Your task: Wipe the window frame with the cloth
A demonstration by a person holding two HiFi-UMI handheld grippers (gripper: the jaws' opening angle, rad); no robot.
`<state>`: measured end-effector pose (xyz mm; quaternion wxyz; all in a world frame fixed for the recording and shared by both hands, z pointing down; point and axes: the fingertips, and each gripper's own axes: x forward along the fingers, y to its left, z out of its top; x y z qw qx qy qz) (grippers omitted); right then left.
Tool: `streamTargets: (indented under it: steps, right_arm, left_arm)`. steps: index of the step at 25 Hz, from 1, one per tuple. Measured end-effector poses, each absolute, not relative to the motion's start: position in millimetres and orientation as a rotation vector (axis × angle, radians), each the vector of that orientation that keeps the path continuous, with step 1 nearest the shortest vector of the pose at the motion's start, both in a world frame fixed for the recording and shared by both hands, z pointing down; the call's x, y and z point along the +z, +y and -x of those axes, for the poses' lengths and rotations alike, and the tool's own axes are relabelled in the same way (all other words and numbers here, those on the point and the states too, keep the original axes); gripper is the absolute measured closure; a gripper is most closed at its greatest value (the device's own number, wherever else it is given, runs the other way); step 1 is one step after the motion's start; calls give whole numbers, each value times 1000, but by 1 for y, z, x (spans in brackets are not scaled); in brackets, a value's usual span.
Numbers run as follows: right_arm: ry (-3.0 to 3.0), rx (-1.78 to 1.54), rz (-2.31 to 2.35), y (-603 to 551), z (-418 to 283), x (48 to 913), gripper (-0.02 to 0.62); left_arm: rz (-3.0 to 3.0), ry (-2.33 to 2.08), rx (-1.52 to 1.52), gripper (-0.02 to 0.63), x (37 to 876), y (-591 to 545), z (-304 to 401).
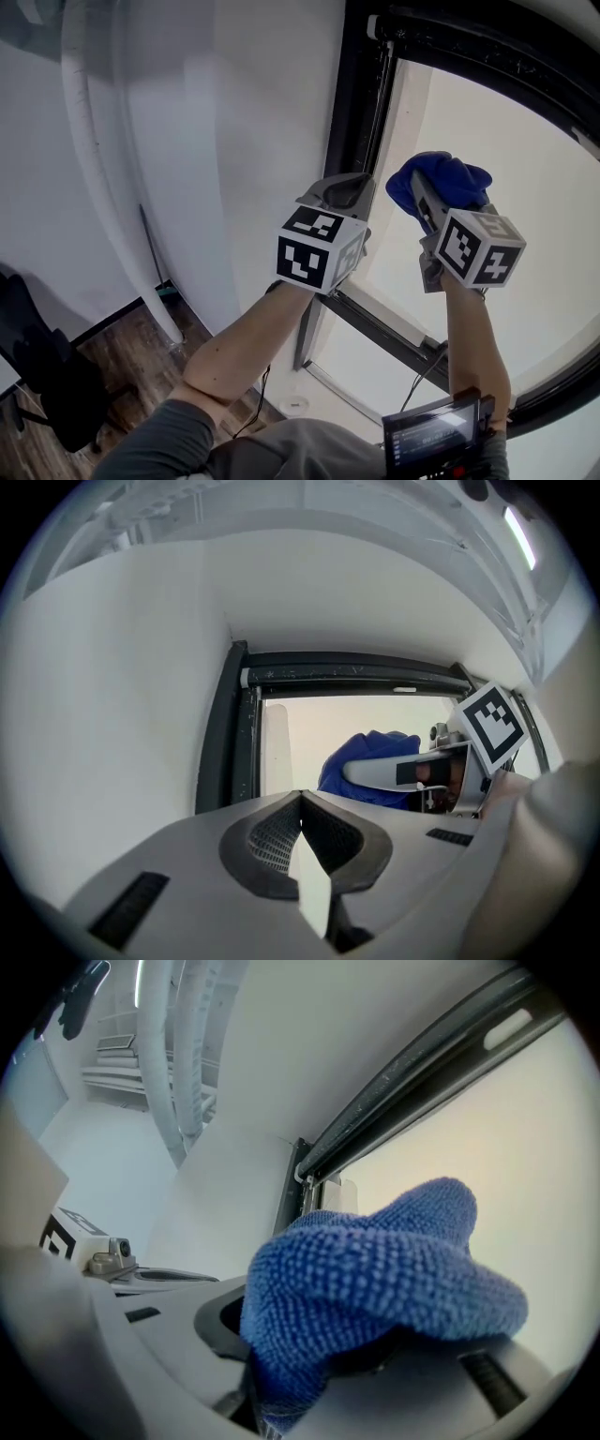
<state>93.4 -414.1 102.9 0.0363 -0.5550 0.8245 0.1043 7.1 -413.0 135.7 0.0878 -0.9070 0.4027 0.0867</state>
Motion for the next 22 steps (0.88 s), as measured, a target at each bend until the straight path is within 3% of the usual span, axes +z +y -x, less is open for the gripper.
streamTargets:
  steps: [5, 12, 22]
  right_arm:
    - [2462, 212, 1785, -389, -123, 143, 436]
    - [2406, 211, 2000, -414, -38, 172, 436]
    - [2200, 166, 2299, -329, -109, 211, 436]
  left_arm:
    - [2768, 1123, 219, 601, 170, -398, -23]
    - [2885, 1026, 270, 601, 202, -447, 72]
    - [3013, 747, 237, 601, 236, -392, 12]
